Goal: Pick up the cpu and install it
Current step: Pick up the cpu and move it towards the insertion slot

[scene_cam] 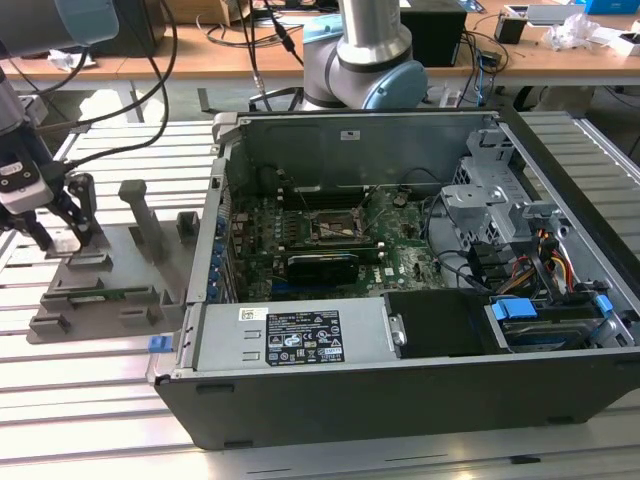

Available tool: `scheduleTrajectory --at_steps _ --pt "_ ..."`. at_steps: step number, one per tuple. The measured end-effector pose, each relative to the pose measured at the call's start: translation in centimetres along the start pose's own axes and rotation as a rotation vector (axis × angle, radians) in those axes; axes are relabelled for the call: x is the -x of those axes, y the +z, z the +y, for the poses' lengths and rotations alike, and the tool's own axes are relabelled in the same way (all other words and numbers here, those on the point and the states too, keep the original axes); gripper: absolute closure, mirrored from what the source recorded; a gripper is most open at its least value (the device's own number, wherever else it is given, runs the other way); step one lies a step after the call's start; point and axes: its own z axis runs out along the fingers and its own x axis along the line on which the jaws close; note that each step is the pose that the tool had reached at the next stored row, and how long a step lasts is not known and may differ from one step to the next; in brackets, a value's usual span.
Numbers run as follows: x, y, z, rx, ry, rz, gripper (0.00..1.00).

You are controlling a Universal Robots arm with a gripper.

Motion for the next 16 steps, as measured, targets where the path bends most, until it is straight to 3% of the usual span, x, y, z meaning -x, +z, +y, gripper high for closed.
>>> scheduleTrajectory --at_steps 6,16 --pt "0.01 -0.42 -0.02 0.0 0.0 0.0001 0.45" --pt "0.05 -1.8 -0.08 0.0 0.0 0.0 0.45"
